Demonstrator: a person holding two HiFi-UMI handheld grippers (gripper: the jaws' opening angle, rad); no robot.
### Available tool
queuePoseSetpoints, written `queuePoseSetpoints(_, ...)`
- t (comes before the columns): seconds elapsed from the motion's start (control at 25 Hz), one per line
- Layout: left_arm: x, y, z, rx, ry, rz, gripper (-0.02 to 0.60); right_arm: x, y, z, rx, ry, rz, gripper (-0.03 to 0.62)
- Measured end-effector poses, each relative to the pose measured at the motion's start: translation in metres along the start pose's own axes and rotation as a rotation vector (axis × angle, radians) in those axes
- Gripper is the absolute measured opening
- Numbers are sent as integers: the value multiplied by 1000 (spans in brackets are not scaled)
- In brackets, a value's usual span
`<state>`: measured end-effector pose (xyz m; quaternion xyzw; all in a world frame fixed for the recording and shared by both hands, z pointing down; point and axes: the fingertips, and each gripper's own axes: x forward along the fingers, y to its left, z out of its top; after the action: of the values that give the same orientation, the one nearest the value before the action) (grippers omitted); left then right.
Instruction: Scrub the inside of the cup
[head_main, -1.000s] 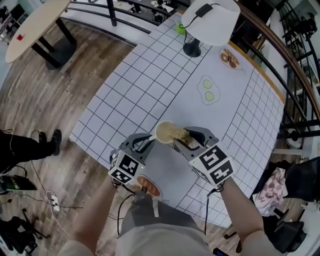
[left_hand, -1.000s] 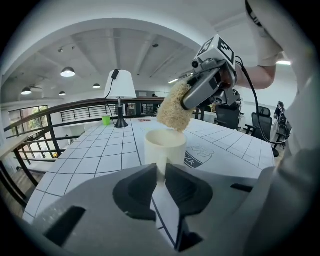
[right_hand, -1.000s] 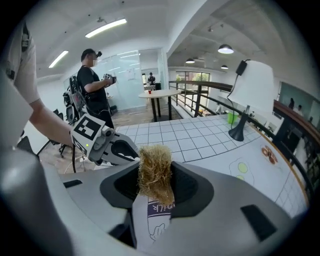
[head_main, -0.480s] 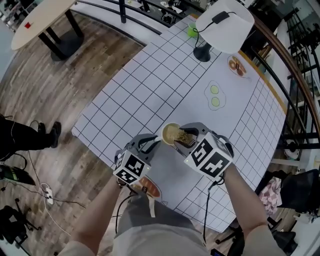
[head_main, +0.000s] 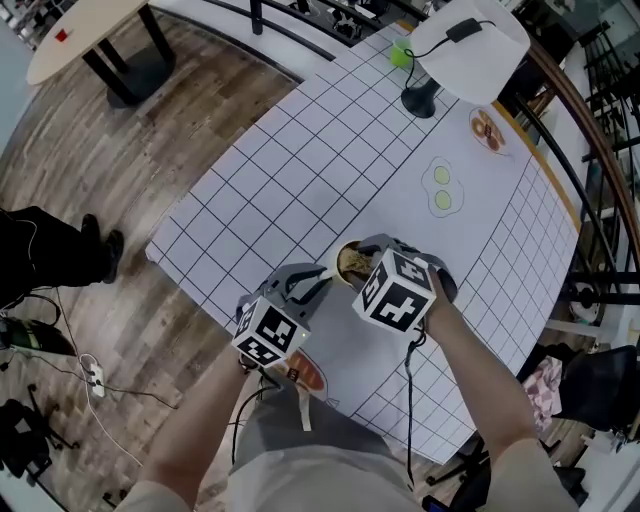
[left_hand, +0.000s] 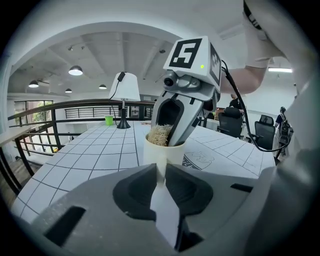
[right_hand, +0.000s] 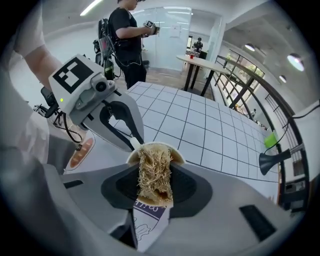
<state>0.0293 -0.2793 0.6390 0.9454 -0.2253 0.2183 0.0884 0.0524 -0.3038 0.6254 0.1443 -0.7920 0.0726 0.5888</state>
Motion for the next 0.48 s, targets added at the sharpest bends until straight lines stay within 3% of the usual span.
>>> queuePoseSetpoints(0.2,1,4,-2,18,19,-8,66,-3,7,0,134,-21,165,129)
queuePoseSetpoints(0.32,1,8,-4,15,37,-6,66,-25,9,5,249,-148,240,129)
queuePoseSetpoints(0.4,-1,10,-6,7,48,-12,64,-49,6,15,303,-259,248,129)
queuePoseSetpoints(0.48,-1,12,-5,14,49,-24,64,-62,2,20,248,-272,169,130)
